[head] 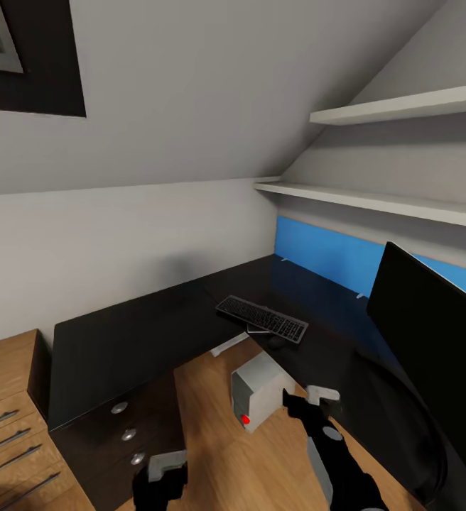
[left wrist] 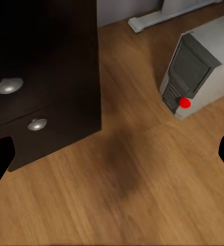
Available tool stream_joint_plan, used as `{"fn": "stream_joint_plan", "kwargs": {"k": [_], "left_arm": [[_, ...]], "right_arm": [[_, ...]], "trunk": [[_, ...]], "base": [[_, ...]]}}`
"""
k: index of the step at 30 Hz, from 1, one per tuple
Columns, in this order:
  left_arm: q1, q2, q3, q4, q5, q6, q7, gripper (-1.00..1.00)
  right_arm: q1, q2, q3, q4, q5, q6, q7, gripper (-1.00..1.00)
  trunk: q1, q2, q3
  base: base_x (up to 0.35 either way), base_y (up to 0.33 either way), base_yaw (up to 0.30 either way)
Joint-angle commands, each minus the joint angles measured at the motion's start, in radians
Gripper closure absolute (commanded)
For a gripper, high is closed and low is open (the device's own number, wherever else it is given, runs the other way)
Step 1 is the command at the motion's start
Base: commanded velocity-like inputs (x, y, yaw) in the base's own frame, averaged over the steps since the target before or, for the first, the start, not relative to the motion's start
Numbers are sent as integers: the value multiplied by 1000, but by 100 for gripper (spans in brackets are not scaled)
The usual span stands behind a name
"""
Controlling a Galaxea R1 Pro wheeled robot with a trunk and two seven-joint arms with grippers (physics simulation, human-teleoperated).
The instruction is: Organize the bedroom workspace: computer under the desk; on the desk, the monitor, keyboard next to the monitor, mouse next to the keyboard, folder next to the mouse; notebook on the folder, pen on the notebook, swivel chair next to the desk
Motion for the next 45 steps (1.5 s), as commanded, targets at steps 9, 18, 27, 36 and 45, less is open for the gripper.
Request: {"fn": "stream_joint_plan", "kwargs": {"k": [9, 18, 27, 36, 45], "left_arm": [[0, -42, -22, -440, 17, 393, 14, -100], [2, -67, -52, -641, 20, 517, 14, -100], [31, -24, -60, -707, 19, 528, 14, -100], [35, -16, -70, -709, 21, 530, 14, -100], [35, -15, -77, -706, 20, 530, 14, -100]], "right_arm": [[-32, 11, 3, -96, 8, 185, -4, -100], [-38, 10, 1, -20, 8, 132, -6, -100], [-39, 9, 0, -8, 9, 75, -34, -100], [-37, -26, 2, 9, 71, 17, -33, -100], [-38, -29, 16, 51, 83, -43, -32, -100]], "trunk": [[0, -1, -2], [0, -1, -2], [0, -1, -2], [0, -1, -2], [0, -1, -2]], "base": [[0, 0, 0], [0, 0, 0], [0, 0, 0], [193, 0, 0], [313, 0, 0]]}}
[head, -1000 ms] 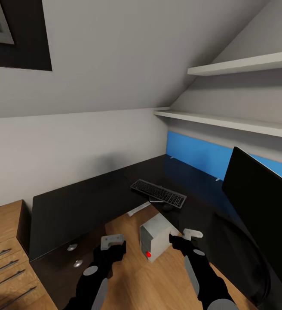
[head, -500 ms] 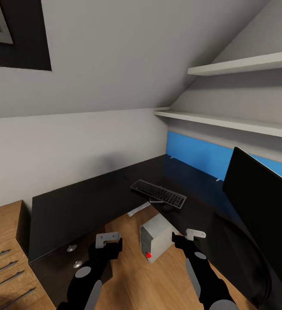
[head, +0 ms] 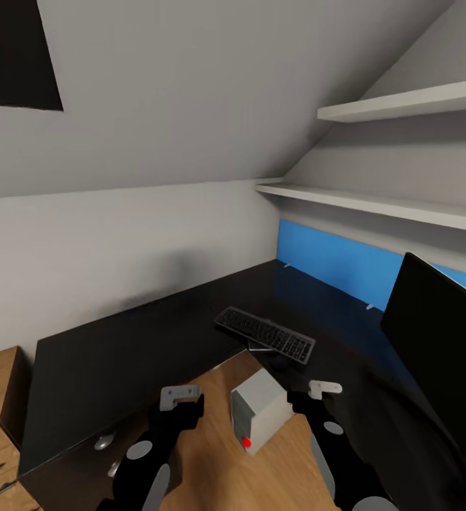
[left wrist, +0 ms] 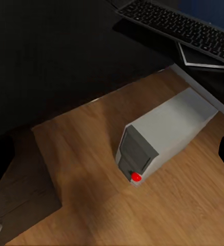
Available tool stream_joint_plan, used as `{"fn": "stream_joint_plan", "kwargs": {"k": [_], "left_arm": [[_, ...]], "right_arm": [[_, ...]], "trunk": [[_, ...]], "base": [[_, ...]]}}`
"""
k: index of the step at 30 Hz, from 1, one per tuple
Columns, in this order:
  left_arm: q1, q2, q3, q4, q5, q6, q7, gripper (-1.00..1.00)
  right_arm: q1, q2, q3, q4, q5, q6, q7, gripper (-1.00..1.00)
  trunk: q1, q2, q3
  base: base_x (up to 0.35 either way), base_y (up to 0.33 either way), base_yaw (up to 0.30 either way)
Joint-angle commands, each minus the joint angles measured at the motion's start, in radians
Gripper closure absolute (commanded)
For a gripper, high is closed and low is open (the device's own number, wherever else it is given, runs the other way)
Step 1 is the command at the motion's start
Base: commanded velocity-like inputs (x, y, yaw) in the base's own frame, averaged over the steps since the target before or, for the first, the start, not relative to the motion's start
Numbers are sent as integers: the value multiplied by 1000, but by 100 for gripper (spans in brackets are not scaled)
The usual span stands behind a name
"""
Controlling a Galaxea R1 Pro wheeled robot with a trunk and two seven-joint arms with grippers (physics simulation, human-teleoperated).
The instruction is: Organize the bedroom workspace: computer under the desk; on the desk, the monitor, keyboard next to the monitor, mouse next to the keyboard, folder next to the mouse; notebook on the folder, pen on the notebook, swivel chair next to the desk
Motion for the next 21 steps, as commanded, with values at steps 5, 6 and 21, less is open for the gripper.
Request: {"fn": "stream_joint_plan", "kwargs": {"k": [5, 6, 21], "left_arm": [[-1, -1, -2, 3, 10, 3, 9, -100], [-1, -1, -2, 4, 10, 3, 9, -100], [-1, -2, -3, 6, 11, 3, 9, -100]], "right_arm": [[-1, 2, 2, 8, 10, -28, 1, -100], [-1, 2, 5, 17, 10, -32, 3, -100], [-2, 15, 19, 99, 3, -35, 8, -100]], "trunk": [[1, -1, -1], [1, -1, -1], [1, -1, -1]], "base": [[317, 31, 0], [309, 130, 0], [162, 103, 0]]}}
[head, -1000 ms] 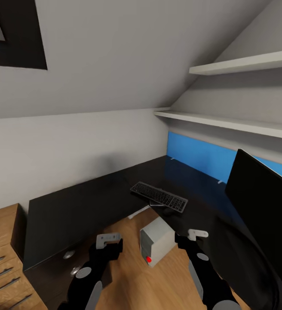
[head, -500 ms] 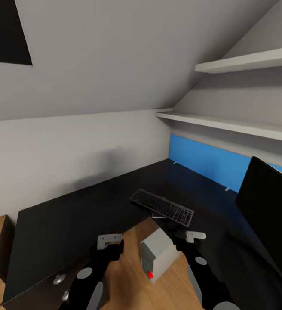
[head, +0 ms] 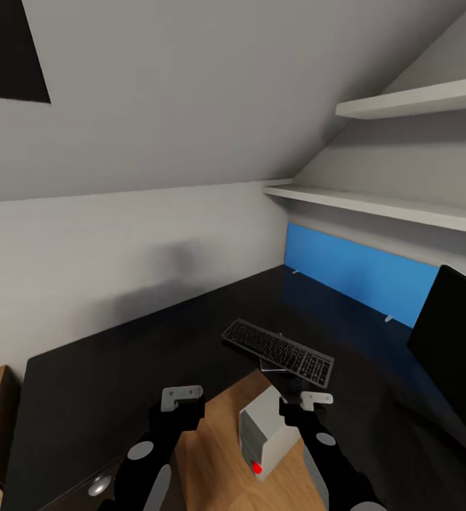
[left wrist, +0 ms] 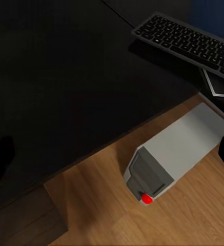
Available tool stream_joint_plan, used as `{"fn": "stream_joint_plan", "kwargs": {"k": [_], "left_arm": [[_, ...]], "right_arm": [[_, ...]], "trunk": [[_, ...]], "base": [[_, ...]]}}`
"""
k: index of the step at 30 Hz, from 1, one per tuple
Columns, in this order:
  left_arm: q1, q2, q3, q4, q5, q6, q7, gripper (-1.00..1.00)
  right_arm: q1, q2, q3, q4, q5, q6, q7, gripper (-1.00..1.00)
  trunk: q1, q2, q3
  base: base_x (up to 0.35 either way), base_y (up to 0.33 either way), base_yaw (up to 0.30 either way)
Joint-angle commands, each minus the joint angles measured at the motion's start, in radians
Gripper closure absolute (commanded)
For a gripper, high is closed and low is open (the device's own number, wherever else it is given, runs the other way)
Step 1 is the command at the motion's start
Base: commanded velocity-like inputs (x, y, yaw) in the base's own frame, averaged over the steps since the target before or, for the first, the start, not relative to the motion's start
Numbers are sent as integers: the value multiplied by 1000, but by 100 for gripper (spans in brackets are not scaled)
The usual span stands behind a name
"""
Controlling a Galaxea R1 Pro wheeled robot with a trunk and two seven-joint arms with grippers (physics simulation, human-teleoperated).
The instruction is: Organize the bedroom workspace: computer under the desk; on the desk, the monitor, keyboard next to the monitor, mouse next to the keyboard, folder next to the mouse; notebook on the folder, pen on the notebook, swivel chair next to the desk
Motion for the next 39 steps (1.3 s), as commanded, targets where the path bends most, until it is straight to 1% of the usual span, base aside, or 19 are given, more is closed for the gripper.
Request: {"fn": "stream_joint_plan", "kwargs": {"k": [1, 4, 9, 39], "left_arm": [[-1, 0, -2, -1, 10, 3, 9, -100], [-1, 0, -2, -1, 11, 3, 9, -100], [-1, -1, -5, -2, 13, 3, 9, -100], [-1, -3, -8, -5, 13, 2, 13, -100]], "right_arm": [[-1, 4, -6, 3, 10, -2, 0, -100], [-1, 11, -5, 10, 9, -2, 0, -100], [-1, 14, -6, 14, 9, -2, 0, -100], [-1, 11, -10, 15, 8, -3, -5, -100]], "trunk": [[0, -1, -1], [0, -1, -1], [0, -1, -1], [115, -211, -95]], "base": [[18, 13, 0], [11, 8, 0], [4, 3, 0], [0, 0, 0]]}}
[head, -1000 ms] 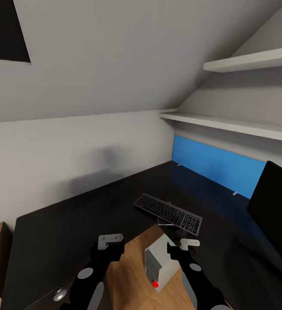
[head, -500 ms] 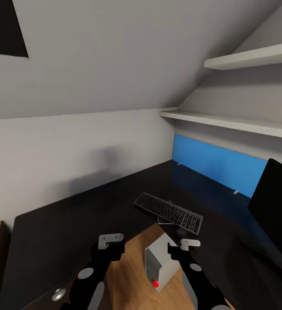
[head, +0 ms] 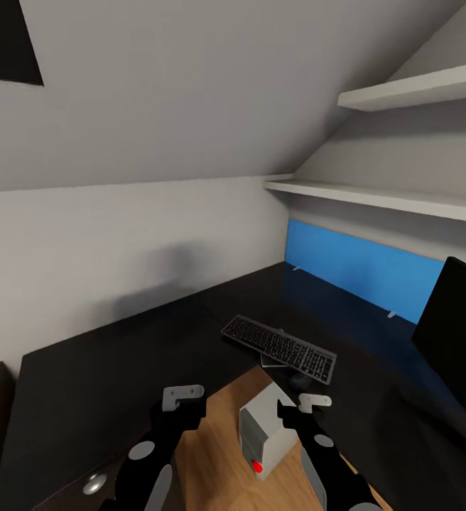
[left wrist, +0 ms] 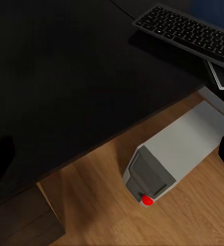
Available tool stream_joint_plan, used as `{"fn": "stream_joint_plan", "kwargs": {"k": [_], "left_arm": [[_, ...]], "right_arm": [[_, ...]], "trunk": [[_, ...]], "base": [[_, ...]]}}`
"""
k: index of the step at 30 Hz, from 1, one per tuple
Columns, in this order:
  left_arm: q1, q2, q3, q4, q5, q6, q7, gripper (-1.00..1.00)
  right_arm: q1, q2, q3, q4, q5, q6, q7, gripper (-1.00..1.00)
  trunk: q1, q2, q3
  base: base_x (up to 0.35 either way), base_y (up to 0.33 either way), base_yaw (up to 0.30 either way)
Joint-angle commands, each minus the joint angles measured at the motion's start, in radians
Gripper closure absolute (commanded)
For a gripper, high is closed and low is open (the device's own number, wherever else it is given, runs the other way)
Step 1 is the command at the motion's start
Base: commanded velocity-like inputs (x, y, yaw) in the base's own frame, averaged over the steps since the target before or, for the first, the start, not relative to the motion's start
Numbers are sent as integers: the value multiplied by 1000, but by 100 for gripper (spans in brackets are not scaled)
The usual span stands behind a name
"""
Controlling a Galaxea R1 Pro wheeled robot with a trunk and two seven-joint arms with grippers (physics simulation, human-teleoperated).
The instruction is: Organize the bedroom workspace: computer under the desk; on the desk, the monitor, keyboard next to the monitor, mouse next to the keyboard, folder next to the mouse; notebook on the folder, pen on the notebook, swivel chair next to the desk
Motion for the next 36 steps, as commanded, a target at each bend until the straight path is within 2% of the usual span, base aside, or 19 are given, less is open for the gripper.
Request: {"fn": "stream_joint_plan", "kwargs": {"k": [1, 8, 21, 36], "left_arm": [[-1, 0, -2, -1, 11, 3, 9, -100], [-1, 0, -2, -1, 11, 3, 9, -100], [-1, 0, -2, -1, 11, 2, 9, -100], [-1, 5, 0, -1, 10, 2, 8, -100]], "right_arm": [[-1, 1, -6, 1, 10, -3, 0, -100], [-1, 1, -6, 2, 10, -4, -1, -100], [-1, 1, -8, 2, 9, -4, -2, -100], [-1, -1, -17, 1, 8, -6, -4, -100]], "trunk": [[4, -8, -5], [8, -15, -8], [58, -106, -48], [58, -106, -48]], "base": [[0, 0, 0], [0, 0, 0], [0, 0, 0], [0, 0, 0]]}}
